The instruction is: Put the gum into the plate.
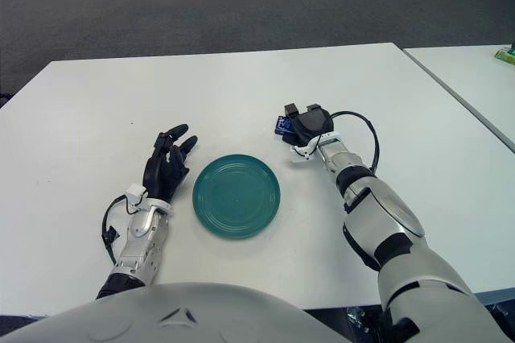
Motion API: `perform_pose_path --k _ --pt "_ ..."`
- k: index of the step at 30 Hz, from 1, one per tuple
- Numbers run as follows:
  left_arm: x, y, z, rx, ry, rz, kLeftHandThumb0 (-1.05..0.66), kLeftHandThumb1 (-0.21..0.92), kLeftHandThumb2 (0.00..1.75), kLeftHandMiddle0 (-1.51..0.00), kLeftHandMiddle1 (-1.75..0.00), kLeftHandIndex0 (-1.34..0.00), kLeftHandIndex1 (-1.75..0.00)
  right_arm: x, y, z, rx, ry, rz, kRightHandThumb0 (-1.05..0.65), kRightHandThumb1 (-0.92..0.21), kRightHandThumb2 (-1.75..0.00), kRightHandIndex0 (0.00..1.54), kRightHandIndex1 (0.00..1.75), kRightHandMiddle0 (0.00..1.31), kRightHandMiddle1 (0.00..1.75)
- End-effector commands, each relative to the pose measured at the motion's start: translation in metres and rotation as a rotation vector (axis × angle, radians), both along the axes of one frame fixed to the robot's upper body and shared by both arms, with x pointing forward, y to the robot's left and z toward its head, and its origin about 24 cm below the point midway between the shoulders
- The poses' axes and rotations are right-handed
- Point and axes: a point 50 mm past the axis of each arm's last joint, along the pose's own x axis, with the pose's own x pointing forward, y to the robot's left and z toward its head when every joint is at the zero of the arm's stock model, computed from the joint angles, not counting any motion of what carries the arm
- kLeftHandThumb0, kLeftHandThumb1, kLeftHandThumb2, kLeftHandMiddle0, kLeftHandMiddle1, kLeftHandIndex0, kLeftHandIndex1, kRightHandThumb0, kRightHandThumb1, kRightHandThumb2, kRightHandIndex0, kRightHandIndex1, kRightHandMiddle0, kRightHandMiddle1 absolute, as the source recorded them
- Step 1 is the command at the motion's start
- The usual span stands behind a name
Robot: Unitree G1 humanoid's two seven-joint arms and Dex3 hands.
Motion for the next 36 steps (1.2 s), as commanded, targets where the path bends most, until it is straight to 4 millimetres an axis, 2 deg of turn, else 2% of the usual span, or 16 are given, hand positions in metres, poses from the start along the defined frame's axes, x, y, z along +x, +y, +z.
perform_pose_path --k 1,4,8,11,15,19,29,36 --pt "-0.004 -0.013 -0.004 -0.083 0.032 0.025 -0.91 0.92 0.82 -0.38 -0.62 -0.18 -1.08 -0.004 0.0 -0.006 0.029 0.077 -0.002 -0.46 -0.92 -0.77 0.93 1.75 0.62 1.75" --pt "-0.006 -0.012 -0.004 -0.075 0.034 0.024 -0.91 0.92 0.82 -0.38 -0.62 -0.18 -1.08 0.013 0.01 0.021 0.103 0.016 0.033 -0.46 -0.92 -0.76 0.97 1.75 0.66 1.75" --pt "-0.007 -0.01 -0.004 -0.071 0.035 0.024 -0.91 0.92 0.84 -0.39 -0.62 -0.17 -1.07 0.023 0.019 0.047 0.177 -0.02 0.063 -0.46 -0.92 -0.76 1.01 1.75 0.7 1.75" --pt "-0.008 -0.009 -0.004 -0.073 0.035 0.027 -0.91 0.92 0.85 -0.38 -0.62 -0.17 -1.07 0.026 0.027 0.067 0.235 -0.031 0.081 -0.45 -0.92 -0.75 1.02 1.75 0.72 1.75" --pt "-0.008 -0.009 -0.004 -0.079 0.037 0.037 -0.9 0.92 0.86 -0.39 -0.62 -0.18 -1.07 0.018 0.04 0.089 0.3 -0.034 0.112 -0.44 -0.92 -0.75 1.0 1.75 0.71 1.75" --pt "-0.009 -0.008 -0.004 -0.075 0.037 0.042 -0.91 0.92 0.87 -0.39 -0.62 -0.18 -1.08 0.005 0.049 0.096 0.33 -0.031 0.143 -0.43 -0.92 -0.75 0.99 1.75 0.7 1.75" --pt "-0.01 -0.008 -0.006 -0.058 0.04 0.042 -0.93 0.92 0.88 -0.41 -0.62 -0.21 -1.09 -0.02 0.066 0.097 0.351 0.013 0.216 -0.41 -0.92 -0.75 0.99 1.75 0.71 1.75" --pt "-0.009 -0.006 -0.005 -0.061 0.037 0.052 -0.92 0.92 0.87 -0.39 -0.6 -0.21 -1.09 -0.047 0.083 0.099 0.335 0.073 0.287 -0.42 -0.92 -0.77 0.98 1.75 0.73 1.75"
